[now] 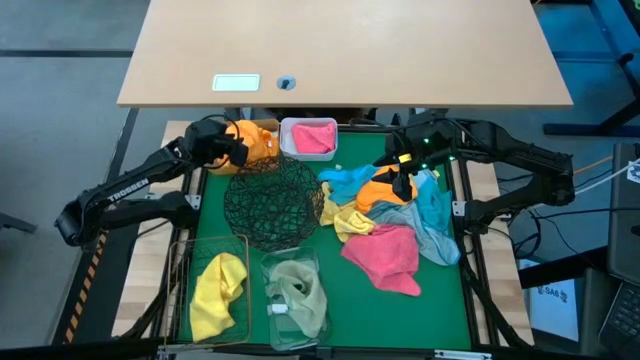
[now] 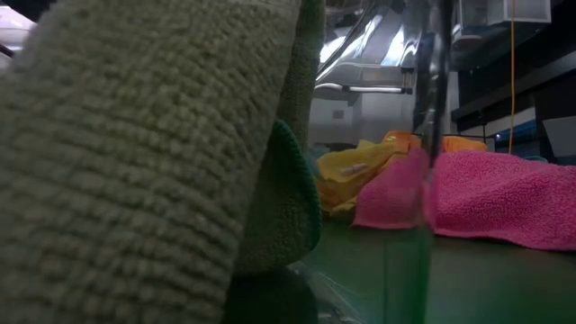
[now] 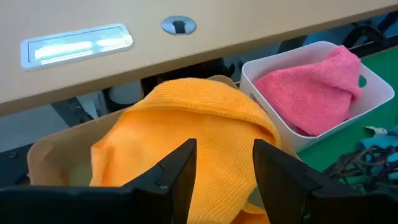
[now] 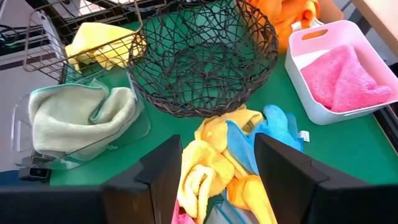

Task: Sort microfiber towel by color & place in baskets
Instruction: Put the orange microfiber towel into the orange bin

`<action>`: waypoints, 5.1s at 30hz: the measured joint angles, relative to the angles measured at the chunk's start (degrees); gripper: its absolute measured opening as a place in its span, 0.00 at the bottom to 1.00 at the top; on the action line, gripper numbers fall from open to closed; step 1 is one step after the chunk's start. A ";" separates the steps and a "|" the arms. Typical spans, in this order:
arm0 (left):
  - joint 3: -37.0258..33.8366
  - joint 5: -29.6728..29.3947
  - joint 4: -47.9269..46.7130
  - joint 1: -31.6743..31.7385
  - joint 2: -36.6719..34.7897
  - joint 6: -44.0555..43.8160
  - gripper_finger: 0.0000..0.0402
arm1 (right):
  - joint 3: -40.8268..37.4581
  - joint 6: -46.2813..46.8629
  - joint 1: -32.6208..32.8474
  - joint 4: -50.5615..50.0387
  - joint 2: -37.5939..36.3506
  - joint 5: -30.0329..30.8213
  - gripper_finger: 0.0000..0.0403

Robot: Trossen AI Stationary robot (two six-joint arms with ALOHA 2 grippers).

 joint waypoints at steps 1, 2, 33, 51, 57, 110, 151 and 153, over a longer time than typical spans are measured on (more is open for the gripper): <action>0.00 0.69 0.11 0.00 0.01 -0.02 0.38 | 0.00 0.00 0.00 -0.14 0.00 0.48 0.50; 0.00 2.01 0.21 0.00 0.01 0.00 0.38 | 0.00 -0.02 0.00 -0.35 0.12 1.10 0.50; 0.07 17.16 14.93 -17.77 0.03 -0.46 0.38 | -29.05 19.99 -0.01 -2.77 1.14 28.70 0.50; 0.07 16.17 14.91 -21.70 0.03 -0.50 0.38 | -38.21 23.80 -0.02 -0.92 1.12 28.47 0.45; 0.07 16.18 14.93 -24.01 0.12 0.45 0.38 | -38.21 19.67 -0.01 4.75 1.11 20.45 0.19; 0.00 14.92 60.71 -46.34 28.12 10.18 0.38 | -38.07 25.31 -0.01 74.72 -1.09 -17.89 0.01; 0.00 -3.30 75.32 -49.12 34.72 20.64 0.39 | -38.07 25.41 0.00 83.62 1.11 -11.88 0.00; 0.00 -3.33 75.24 -48.51 34.72 18.21 0.41 | -38.07 25.42 0.00 84.12 1.11 -11.95 0.00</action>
